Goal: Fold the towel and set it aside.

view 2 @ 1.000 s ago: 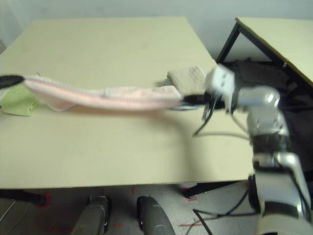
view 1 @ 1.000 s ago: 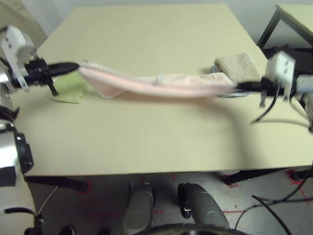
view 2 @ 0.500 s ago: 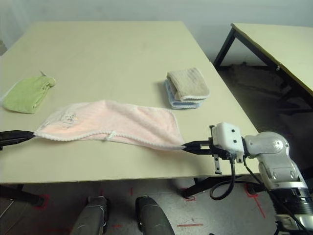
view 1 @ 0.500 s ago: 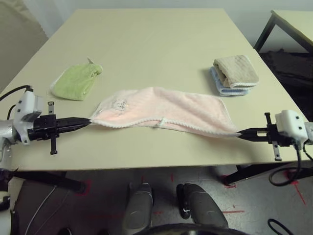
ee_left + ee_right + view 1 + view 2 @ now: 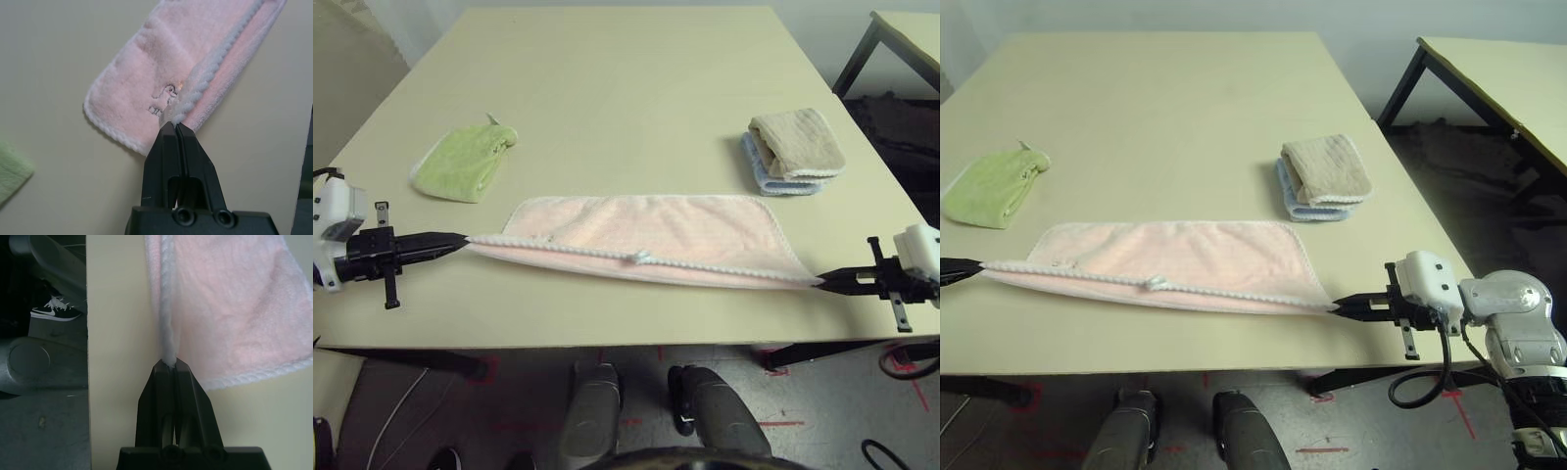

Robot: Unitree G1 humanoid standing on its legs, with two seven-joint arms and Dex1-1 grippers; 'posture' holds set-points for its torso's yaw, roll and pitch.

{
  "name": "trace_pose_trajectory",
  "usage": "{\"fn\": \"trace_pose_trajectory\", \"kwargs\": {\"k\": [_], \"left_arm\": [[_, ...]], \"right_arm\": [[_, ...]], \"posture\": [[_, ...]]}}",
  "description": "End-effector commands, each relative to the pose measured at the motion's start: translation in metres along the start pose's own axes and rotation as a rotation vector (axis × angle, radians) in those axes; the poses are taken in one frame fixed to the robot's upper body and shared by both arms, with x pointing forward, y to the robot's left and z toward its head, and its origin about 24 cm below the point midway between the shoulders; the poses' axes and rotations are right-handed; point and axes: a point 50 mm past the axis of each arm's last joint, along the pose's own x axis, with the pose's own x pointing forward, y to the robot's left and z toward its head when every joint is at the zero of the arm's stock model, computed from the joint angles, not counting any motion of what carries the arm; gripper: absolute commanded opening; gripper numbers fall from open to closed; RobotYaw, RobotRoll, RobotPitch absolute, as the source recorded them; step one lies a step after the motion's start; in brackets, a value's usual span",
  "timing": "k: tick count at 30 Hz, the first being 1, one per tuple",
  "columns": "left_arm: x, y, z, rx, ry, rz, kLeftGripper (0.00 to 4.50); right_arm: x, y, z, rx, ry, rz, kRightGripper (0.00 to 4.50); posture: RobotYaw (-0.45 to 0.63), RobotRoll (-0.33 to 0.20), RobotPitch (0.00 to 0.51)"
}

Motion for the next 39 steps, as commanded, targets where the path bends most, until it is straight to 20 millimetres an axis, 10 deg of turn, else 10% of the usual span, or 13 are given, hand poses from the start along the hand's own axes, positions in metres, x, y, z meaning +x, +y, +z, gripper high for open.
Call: {"fn": "trace_pose_trajectory", "kwargs": {"k": [1,16,39], "left_arm": [[-0.002,0.000,0.000,-0.006,-0.009,0.030,0.04],[0.021,0.017,0.009,-0.007,-0.080,0.055,0.04],[0.028,0.046,0.003,-0.019,-0.069,0.160,0.04]], "right_arm": [[-0.012,-0.006,0.004,0.031,-0.016,-0.061,0.00],[0.010,-0.060,0.043,0.233,-0.161,-0.195,0.00],[0.012,-0.103,0.024,0.375,-0.009,-0.435,0.00]], "posture": [[0.04,0.000,0.175],[0.04,0.000,0.170],[0.03,0.000,0.171]]}}
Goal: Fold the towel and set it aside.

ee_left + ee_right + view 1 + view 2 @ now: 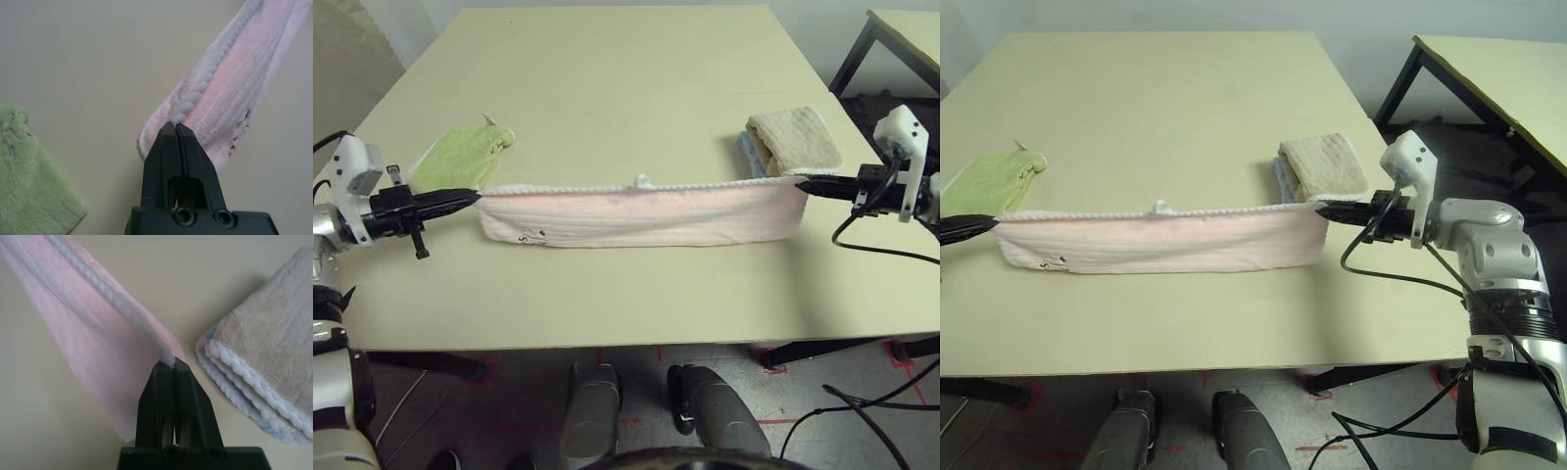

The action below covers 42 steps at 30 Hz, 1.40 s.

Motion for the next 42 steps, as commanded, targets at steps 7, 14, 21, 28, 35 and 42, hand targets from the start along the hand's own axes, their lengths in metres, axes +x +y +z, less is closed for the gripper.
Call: {"fn": "trace_pose_trajectory", "kwargs": {"k": [7,14,21,28,35,42], "left_arm": [[0.010,0.005,-0.014,-0.015,0.111,0.061,0.04],[0.019,0.005,-0.023,-0.025,0.196,0.065,0.04],[0.025,0.006,-0.027,-0.026,0.239,0.081,0.04],[0.025,0.009,-0.027,-0.014,0.271,0.103,0.04],[0.022,0.010,-0.029,-0.012,0.293,0.134,0.04],[0.023,0.012,-0.029,0.012,0.306,0.159,0.46]], "right_arm": [[0.014,-0.008,-0.004,0.036,0.083,-0.033,0.00],[0.019,-0.009,-0.009,0.053,0.131,-0.022,0.00],[0.027,-0.011,-0.014,0.050,0.157,-0.042,0.00],[0.034,-0.017,-0.014,0.052,0.172,-0.071,0.00],[0.036,-0.021,-0.017,0.059,0.177,-0.088,0.00],[0.039,-0.023,-0.019,0.072,0.189,-0.103,0.21]], "posture": [[0.04,0.000,0.176],[0.04,0.000,0.179],[0.03,0.000,0.180],[0.03,0.000,0.181],[0.03,0.000,0.182],[0.04,0.000,0.182]]}}
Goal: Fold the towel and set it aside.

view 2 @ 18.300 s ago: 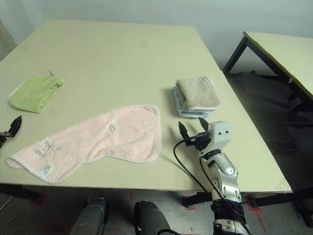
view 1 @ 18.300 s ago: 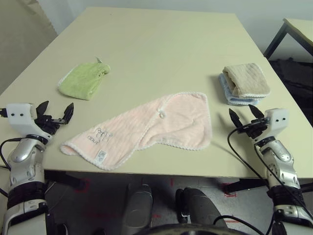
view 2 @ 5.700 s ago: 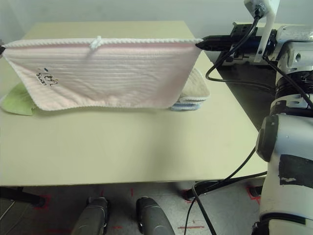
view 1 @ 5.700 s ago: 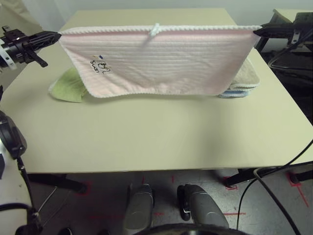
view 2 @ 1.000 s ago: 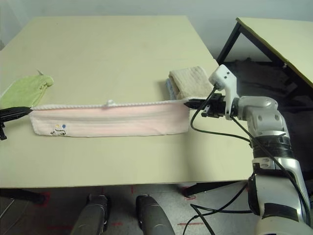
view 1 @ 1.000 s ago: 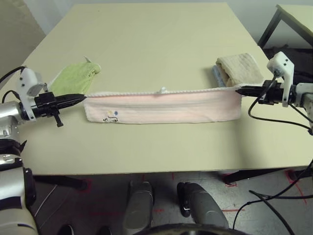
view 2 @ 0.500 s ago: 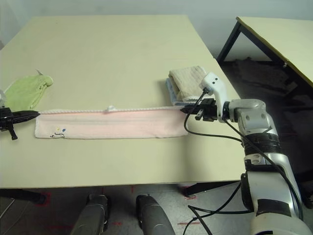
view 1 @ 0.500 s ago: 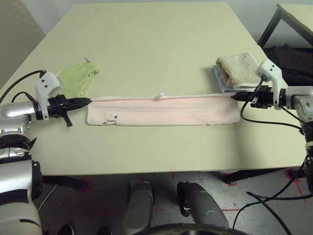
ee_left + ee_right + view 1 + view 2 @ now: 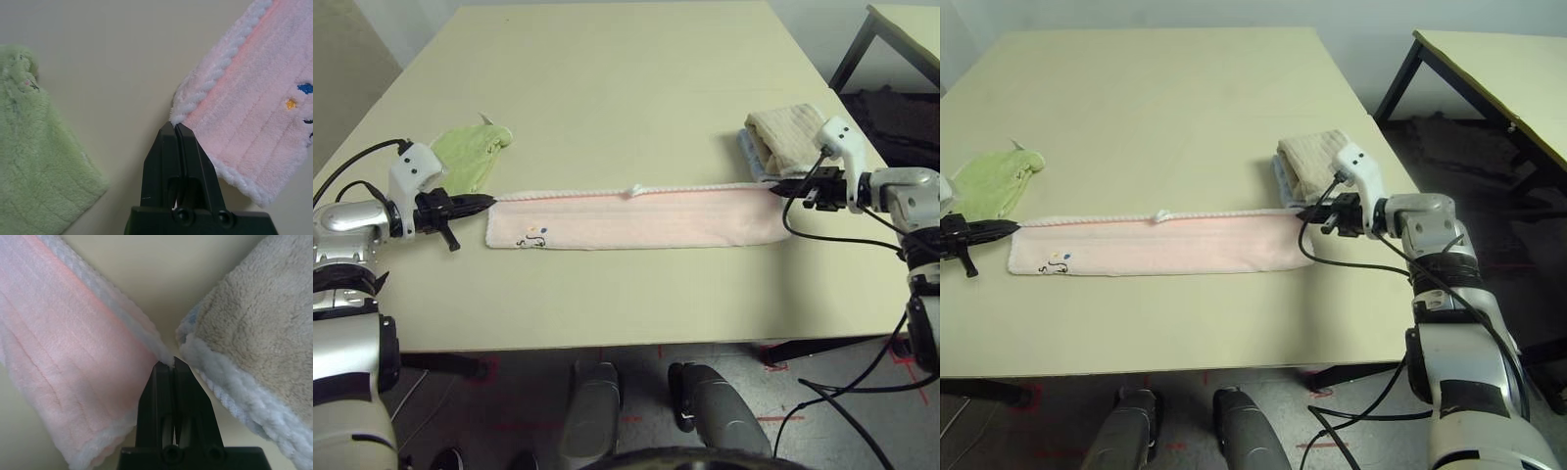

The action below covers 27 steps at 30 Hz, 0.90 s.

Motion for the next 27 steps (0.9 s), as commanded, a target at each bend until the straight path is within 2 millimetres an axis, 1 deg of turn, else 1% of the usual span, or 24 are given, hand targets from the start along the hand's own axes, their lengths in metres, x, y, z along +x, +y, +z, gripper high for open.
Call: {"fn": "trace_pose_trajectory", "kwargs": {"k": [1,2,4,5,12,13,17,19,22,25,27], "left_arm": [[-0.006,0.002,-0.006,-0.002,0.053,0.036,0.64],[-0.006,0.003,-0.006,0.000,0.055,0.043,0.92],[-0.007,0.004,-0.006,0.003,0.060,0.057,1.61],[-0.008,0.005,-0.006,0.004,0.061,0.063,1.90],[-0.015,0.010,-0.004,0.003,0.064,0.098,4.35],[-0.015,0.010,-0.004,0.000,0.061,0.103,4.47],[-0.015,0.009,-0.004,-0.031,0.028,0.081,4.47],[-0.017,0.007,-0.004,-0.097,-0.016,0.038,4.47],[-0.026,0.003,-0.006,-0.200,-0.059,-0.030,4.47],[-0.038,-0.004,-0.012,-0.278,-0.079,-0.089,4.47],[-0.042,-0.008,-0.015,-0.304,-0.079,-0.105,4.47]], "right_arm": [[-0.006,-0.006,-0.005,0.012,0.038,-0.057,0.46],[-0.007,-0.007,-0.005,0.011,0.039,-0.063,0.70],[-0.009,-0.009,-0.004,0.007,0.039,-0.079,1.44],[-0.010,-0.010,-0.003,0.007,0.039,-0.083,1.73],[-0.018,-0.014,0.001,0.008,0.020,-0.108,4.38],[-0.019,-0.014,0.001,0.006,0.017,-0.109,4.49],[-0.022,-0.014,0.006,-0.003,-0.006,-0.109,4.49],[-0.026,-0.014,0.008,0.004,-0.032,-0.105,4.49],[-0.037,-0.011,0.010,0.028,-0.062,-0.089,4.49],[-0.047,-0.002,0.006,0.067,-0.078,-0.060,4.49],[-0.049,0.005,0.003,0.082,-0.076,-0.045,4.49]], "posture": [[0.04,0.000,0.182],[0.04,0.000,0.182],[0.04,0.000,0.182],[0.04,0.000,0.182],[0.03,0.000,0.175],[0.03,0.000,0.173],[0.03,0.000,0.174],[0.04,0.000,0.178],[0.04,0.000,0.182],[0.04,0.000,0.184],[0.04,0.000,0.184]]}}
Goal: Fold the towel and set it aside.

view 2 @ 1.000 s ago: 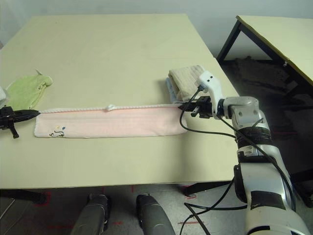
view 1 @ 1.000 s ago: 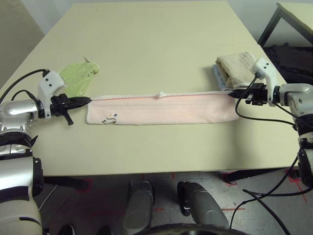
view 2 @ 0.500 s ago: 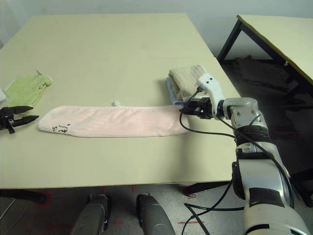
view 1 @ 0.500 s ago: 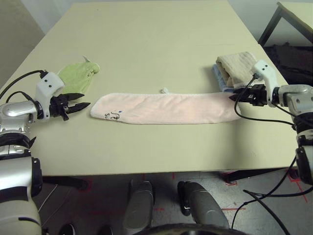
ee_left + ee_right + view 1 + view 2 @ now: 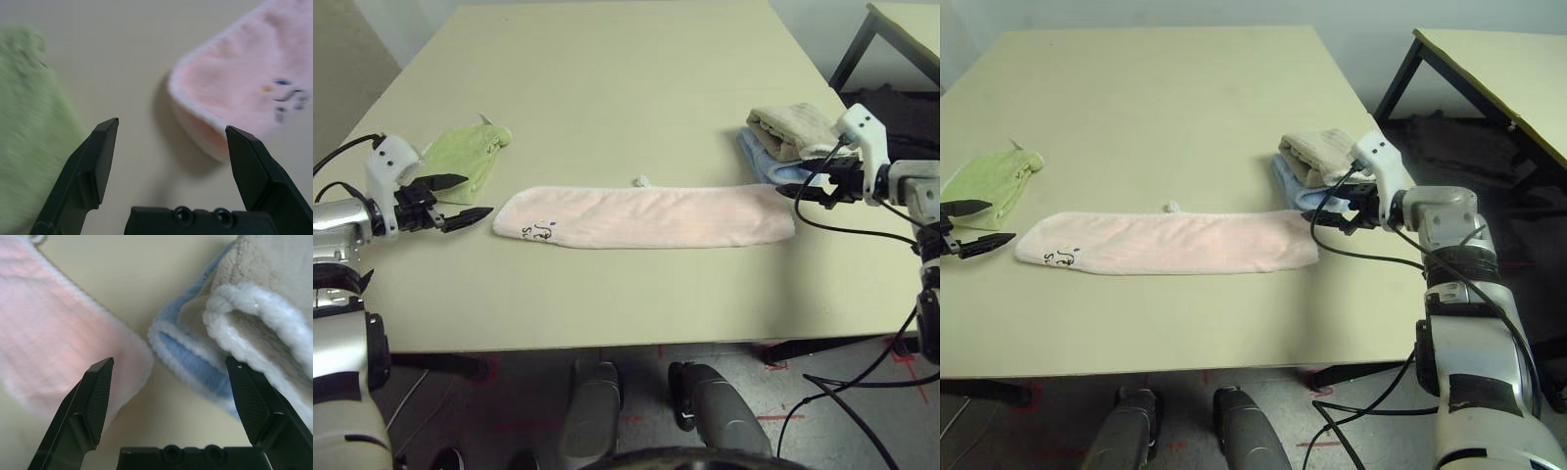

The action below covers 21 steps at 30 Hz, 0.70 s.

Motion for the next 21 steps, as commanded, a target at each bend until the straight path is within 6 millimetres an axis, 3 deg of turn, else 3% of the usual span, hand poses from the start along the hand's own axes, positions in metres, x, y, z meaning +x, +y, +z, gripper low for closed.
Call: {"fn": "trace_pose_trajectory", "kwargs": {"k": [1,8,21], "left_arm": [[-0.011,-0.003,0.000,-0.040,-0.015,-0.019,4.47],[-0.007,-0.005,0.005,-0.044,-0.048,-0.019,4.47],[0.008,-0.026,-0.011,-0.158,-0.017,-0.144,4.47]], "right_arm": [[-0.004,0.011,-0.003,0.037,-0.006,0.040,4.49],[0.003,0.040,-0.007,0.086,0.020,0.223,4.49],[-0.001,0.043,-0.026,0.169,0.025,0.140,4.49]], "posture": [[0.04,0.000,0.183],[0.04,0.000,0.182],[0.04,0.000,0.189]]}}
